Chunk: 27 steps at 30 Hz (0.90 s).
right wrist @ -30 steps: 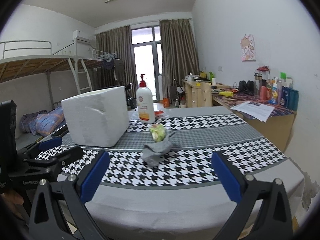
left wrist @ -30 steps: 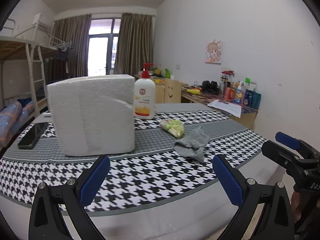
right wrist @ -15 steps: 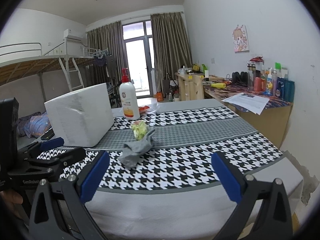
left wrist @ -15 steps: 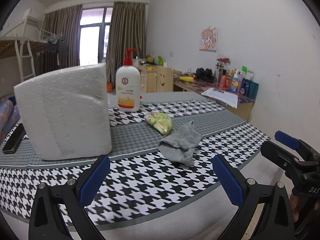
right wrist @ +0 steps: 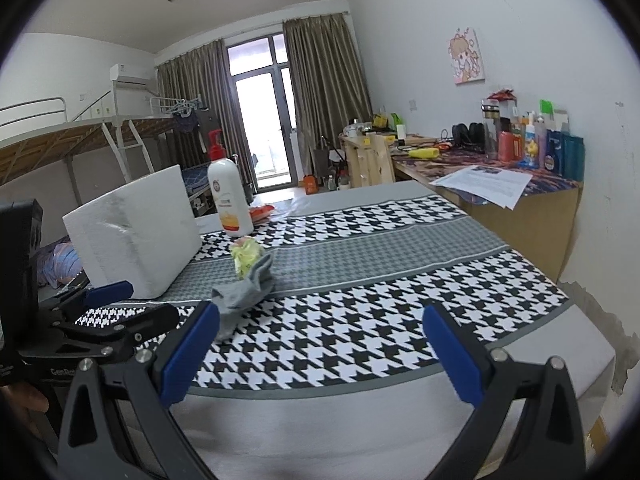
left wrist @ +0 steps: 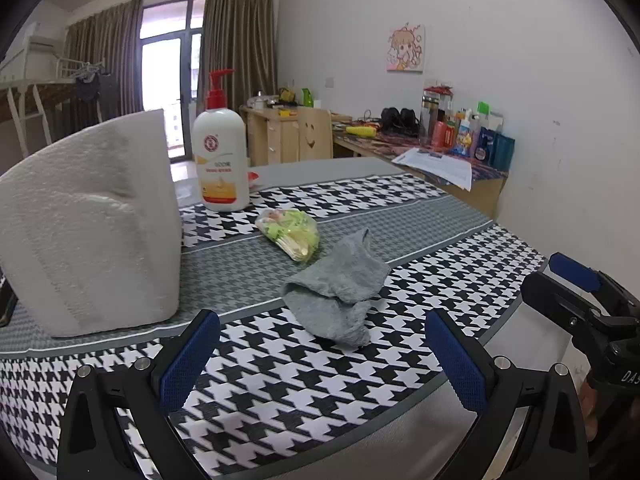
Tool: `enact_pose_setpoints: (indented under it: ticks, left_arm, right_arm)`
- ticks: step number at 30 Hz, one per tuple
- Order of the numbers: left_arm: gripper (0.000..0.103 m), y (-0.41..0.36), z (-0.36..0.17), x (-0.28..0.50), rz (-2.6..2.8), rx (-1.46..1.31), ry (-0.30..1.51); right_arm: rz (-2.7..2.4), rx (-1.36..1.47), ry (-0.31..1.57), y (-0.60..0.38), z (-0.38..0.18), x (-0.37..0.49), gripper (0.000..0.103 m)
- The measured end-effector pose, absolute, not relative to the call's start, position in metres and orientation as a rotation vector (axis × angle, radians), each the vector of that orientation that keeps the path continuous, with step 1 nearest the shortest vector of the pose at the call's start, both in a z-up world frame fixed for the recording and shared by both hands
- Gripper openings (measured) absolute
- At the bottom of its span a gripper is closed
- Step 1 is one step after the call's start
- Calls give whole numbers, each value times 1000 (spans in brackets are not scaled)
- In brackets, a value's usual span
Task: Organize soft objects
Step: 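Move the open left tool toward the grey sock on the table, then close the left tool on the grey sock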
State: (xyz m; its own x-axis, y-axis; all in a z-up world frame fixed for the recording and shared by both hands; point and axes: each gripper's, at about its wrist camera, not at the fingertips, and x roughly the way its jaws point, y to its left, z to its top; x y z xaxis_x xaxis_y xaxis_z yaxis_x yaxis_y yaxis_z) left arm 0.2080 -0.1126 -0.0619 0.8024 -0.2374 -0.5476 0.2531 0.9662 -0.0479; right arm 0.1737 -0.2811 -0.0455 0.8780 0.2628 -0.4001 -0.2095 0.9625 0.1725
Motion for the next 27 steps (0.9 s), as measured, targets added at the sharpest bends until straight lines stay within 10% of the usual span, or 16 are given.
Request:
enact_pose_setpoints:
  ticks: [16, 27]
  left_arm:
    - [102, -135, -78, 256, -306, 5, 727]
    - [83, -145, -87, 276, -266, 13, 814]
  right_arm:
    - [223, 155, 467, -297, -55, 185, 103]
    - [205, 181, 475, -307, -57, 186, 103]
